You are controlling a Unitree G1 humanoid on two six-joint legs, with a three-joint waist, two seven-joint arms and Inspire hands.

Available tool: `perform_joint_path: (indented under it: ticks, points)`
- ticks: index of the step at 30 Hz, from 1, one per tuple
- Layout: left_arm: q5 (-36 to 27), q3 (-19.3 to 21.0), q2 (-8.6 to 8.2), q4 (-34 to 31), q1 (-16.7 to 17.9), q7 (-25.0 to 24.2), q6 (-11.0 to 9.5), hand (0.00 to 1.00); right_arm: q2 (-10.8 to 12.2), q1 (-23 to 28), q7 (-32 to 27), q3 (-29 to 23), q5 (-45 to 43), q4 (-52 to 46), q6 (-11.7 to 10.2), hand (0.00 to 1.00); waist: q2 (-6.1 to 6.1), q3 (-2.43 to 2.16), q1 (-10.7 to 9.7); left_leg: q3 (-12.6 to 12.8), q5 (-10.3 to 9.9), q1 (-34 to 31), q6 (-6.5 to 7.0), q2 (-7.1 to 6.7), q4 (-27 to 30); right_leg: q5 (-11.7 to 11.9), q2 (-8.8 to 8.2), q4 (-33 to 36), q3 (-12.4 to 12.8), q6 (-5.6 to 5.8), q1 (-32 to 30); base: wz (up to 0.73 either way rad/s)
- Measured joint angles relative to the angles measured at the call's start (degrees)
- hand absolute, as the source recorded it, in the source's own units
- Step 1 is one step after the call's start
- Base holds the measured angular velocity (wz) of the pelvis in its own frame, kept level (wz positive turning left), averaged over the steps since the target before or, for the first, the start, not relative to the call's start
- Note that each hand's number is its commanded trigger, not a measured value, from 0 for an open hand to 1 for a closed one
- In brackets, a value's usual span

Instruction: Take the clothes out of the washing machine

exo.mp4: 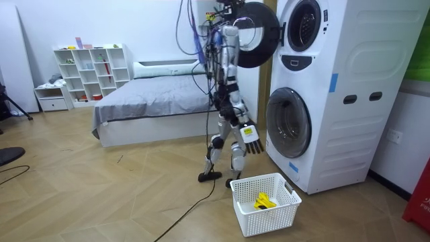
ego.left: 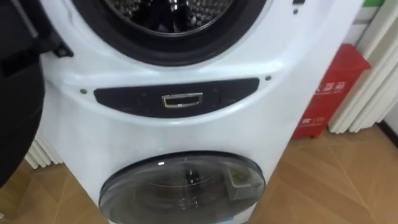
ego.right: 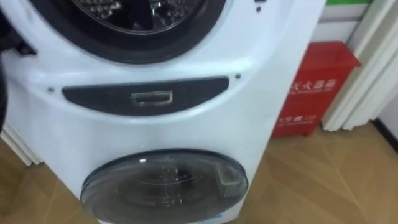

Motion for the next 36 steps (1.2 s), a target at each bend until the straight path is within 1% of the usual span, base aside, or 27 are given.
perform_joint_path:
  ticks: [1,2,3,4,5,6,7,8,9,10,11,13,14,15,16,17,18,20,22,24,25,27,29,32,34,35,36]
  points:
    - [-0.3,0.5,-0.07,1.4,1.9,0.0,0.1,0.0,0.0,0.0,0.0,-0.1,0.6,0.0,0.1,0.0,0.91,-0.23,0.6,1.9,0.4,-1.2,0.71,0.52,1.0,1.5,-0.75,-1.4,-3.3,3.0,0.4,-0.66]
    - [-0.2,0.5,-0.11,2.1,2.5,0.0,0.3,0.0,-0.1,0.4,0.0,-0.1,0.8,0.1,0.1,0.0,0.95,-0.29,0.3,2.4,0.7,-1.5,1.07,0.53,1.5,0.1,-2.51,0.9,-5.6,3.58,0.7,0.05]
    - [-0.1,0.4,-0.14,2.7,3.1,0.1,0.5,0.0,-0.1,1.4,-0.1,-0.3,1.0,0.1,0.7,0.0,0.97,-0.55,-0.6,4.0,1.2,-2.0,1.18,0.5,1.8,-4.6,-6.99,7.6,-7.7,4.57,1.5,0.6]
    - [-0.4,0.3,-0.26,2.6,3.3,0.5,0.6,0.0,-0.3,1.9,-0.5,-0.6,2.2,0.3,1.1,0.0,0.91,-0.49,-1.0,4.7,2.3,-2.3,1.5,0.21,1.3,-7.8,-11.15,12.9,-7.8,5.93,3.0,0.54]
    - [-0.6,0.4,-0.4,2.6,3.4,0.6,0.6,0.0,-0.6,1.9,-0.9,-0.6,2.7,0.8,1.1,0.0,0.92,-0.54,-0.8,5.0,2.9,-2.2,1.63,0.06,0.8,-8.9,-12.96,14.8,-7.9,6.64,4.1,0.16]
    - [-1.8,0.6,-0.42,2.5,3.6,1.0,0.7,0.0,-1.3,1.4,-1.3,0.1,3.1,1.8,1.0,0.0,0.82,-0.47,-0.1,5.4,3.7,-2.0,1.75,-0.2,0.0,-10.3,-15.73,16.7,-8.2,7.83,7.1,-0.22]
    - [-2.3,2.1,-0.23,2.5,3.7,1.3,0.9,0.0,-1.2,1.3,-1.3,1.1,3.0,2.4,0.8,0.0,0.09,-0.48,0.3,5.7,4.5,-2.2,1.77,-0.71,-0.3,-10.1,-18.21,16.3,-8.5,8.76,11.0,-0.23]
    - [-2.3,2.8,-0.05,2.3,3.7,1.4,0.9,0.0,-0.9,1.4,-1.2,1.4,2.9,2.6,0.8,0.0,-0.4,-0.58,0.3,5.8,4.7,-2.5,1.73,-0.9,-0.3,-10.2,-18.93,15.1,-8.7,9.37,13.2,-0.18]
    - [-2.3,3.9,0.35,1.8,3.7,1.7,1.0,0.0,-0.1,1.6,-1.0,2.5,2.7,3.0,0.9,0.0,-1.54,-0.53,0.5,6.1,5.2,-2.9,1.38,-1.03,-0.2,-10.7,-18.7,10.5,-9.4,10.59,16.8,-0.18]
    - [-3.4,4.4,0.61,1.4,3.6,1.8,1.0,0.0,0.4,1.6,-0.4,3.5,2.8,3.6,0.9,0.0,-2.14,-0.49,0.8,6.2,5.8,-3.2,0.96,-1.11,-0.2,-11.0,-17.43,5.4,-10.2,10.97,18.6,-0.24]
    - [-4.1,4.7,0.56,1.3,3.7,1.8,1.0,0.0,0.4,1.6,-0.2,3.9,2.8,3.9,0.9,0.0,-2.4,-0.58,1.0,6.6,6.0,-3.3,0.83,-1.1,-0.2,-11.0,-17.0,3.2,-10.5,10.97,19.3,-0.37]
    - [-7.3,6.2,0.54,1.4,4.6,1.9,1.0,0.0,0.2,1.6,0.5,3.9,2.2,4.1,0.9,0.0,-2.89,-0.63,2.1,8.9,6.4,-3.4,0.29,-0.86,0.0,-11.1,-15.81,-2.5,-10.4,11.24,20.4,-0.52]
    - [-8.1,6.3,0.52,1.4,4.8,2.2,1.0,0.0,0.1,1.7,0.6,3.9,2.0,4.1,0.9,0.0,-3.0,-0.55,2.1,9.1,6.5,-3.4,0.11,-0.56,0.1,-10.8,-15.47,-3.0,-10.3,11.15,20.5,-0.33]
    - [-9.3,6.5,0.55,1.4,5.1,2.6,1.0,0.0,0.0,1.9,0.7,3.9,1.8,4.1,1.0,0.0,-2.5,-0.72,1.9,9.2,6.8,-3.4,-0.11,-0.27,0.1,-10.6,-15.12,-3.4,-10.3,10.95,20.5,-0.08]
    - [-10.1,6.6,0.54,1.4,5.2,2.7,1.0,0.0,-0.1,2.0,0.7,3.9,1.9,4.1,1.1,0.0,-2.89,-0.52,2.0,9.2,6.9,-3.5,-0.18,-0.2,0.0,-10.6,-15.03,-3.5,-10.3,10.88,20.4,0.0]
    - [-11.3,7.4,0.48,1.5,5.4,2.8,1.0,0.0,-0.3,1.9,0.8,3.7,2.0,4.2,1.3,0.0,-2.8,-0.49,2.1,9.2,7.1,-3.4,-0.28,-0.02,0.0,-10.5,-14.78,-3.8,-10.3,10.7,20.4,0.0]
    - [-11.3,8.8,0.48,2.3,5.5,2.9,1.0,0.0,-0.3,1.9,0.8,3.2,2.0,4.2,1.3,0.0,-2.5,-0.67,2.4,9.2,7.2,-3.3,-0.4,0.19,0.1,-10.3,-14.48,-4.4,-10.3,10.46,20.5,0.0]
    - [-12.1,11.0,0.46,3.0,6.2,3.1,1.0,0.0,-0.3,1.7,1.0,2.4,1.9,4.2,1.2,0.0,-2.36,-0.68,2.5,9.2,7.4,-3.3,-0.61,0.36,0.0,-10.3,-14.19,-4.4,-10.3,10.37,20.6,0.0]
    - [-15.8,12.6,0.27,3.0,7.7,3.3,1.0,0.0,-0.3,1.7,1.0,1.5,1.8,4.2,0.8,0.0,-1.66,-0.79,2.4,9.0,7.4,-3.4,-0.7,0.4,-0.1,-10.3,-14.02,-4.6,-10.4,10.36,20.6,0.02]
    - [-20.5,13.8,0.27,2.8,8.2,3.6,1.0,0.0,-0.3,1.8,1.0,1.1,1.8,4.3,0.8,0.0,-1.65,-0.63,2.4,8.5,7.4,-3.5,-0.74,0.29,-0.2,-10.3,-14.02,-4.8,-11.0,10.37,20.8,0.12]
    - [-22.9,15.2,0.29,2.5,8.2,4.0,1.0,0.0,-0.3,1.9,1.0,1.0,2.2,4.3,0.8,0.0,-1.6,-0.55,2.4,8.1,7.4,-3.5,-0.77,0.21,-0.2,-10.3,-14.05,-4.9,-11.4,10.38,21.0,0.17]
    - [-26.9,16.6,0.62,1.6,8.1,4.3,0.9,0.0,-0.4,2.0,1.0,0.7,2.2,4.2,0.8,0.0,-1.23,-0.61,2.4,7.4,7.5,-3.5,-0.79,0.15,-0.1,-10.3,-14.04,-4.8,-12.0,10.38,21.4,0.18]
    - [-30.9,19.1,0.88,-0.4,7.8,4.4,0.9,0.0,-0.5,1.6,0.9,-1.0,1.3,4.2,0.6,0.0,-1.06,-0.55,2.6,7.2,7.5,-3.4,-0.8,0.15,-0.3,-10.3,-14.02,-4.6,-12.1,10.39,21.4,0.09]
    - [-37.7,21.9,2.17,-6.1,6.6,5.0,0.8,0.0,-1.2,1.7,0.5,-3.0,0.2,3.7,-0.5,0.0,-0.56,-0.3,4.2,7.1,7.4,-3.5,-0.84,0.18,-0.4,-10.3,-14.0,-4.5,-12.4,10.39,21.4,0.02]
    - [-41.6,24.7,4.62,-12.1,5.2,5.5,0.8,0.0,-1.4,2.3,-0.4,-6.1,-1.6,1.8,-0.6,0.0,-0.14,-0.25,5.1,6.6,7.4,-4.1,-0.89,0.18,-0.4,-10.3,-13.95,-4.5,-12.4,10.39,20.9,0.07]
    - [-42.1,25.3,5.51,-14.3,5.1,5.8,0.8,0.0,-1.5,2.7,-0.7,-7.0,-2.1,0.8,-0.7,0.0,0.01,-0.18,5.2,6.4,7.5,-4.2,-0.91,0.13,-0.4,-10.3,-13.93,-4.5,-12.4,10.39,21.0,0.15]
    - [-42.9,25.8,7.53,-17.8,4.8,6.4,0.5,0.0,-1.7,3.6,-1.5,-8.0,-2.4,-1.0,-1.1,0.0,0.37,-0.25,5.3,5.9,7.5,-4.2,-0.92,0.06,-0.4,-10.3,-13.93,-4.5,-12.3,10.39,21.1,0.15]
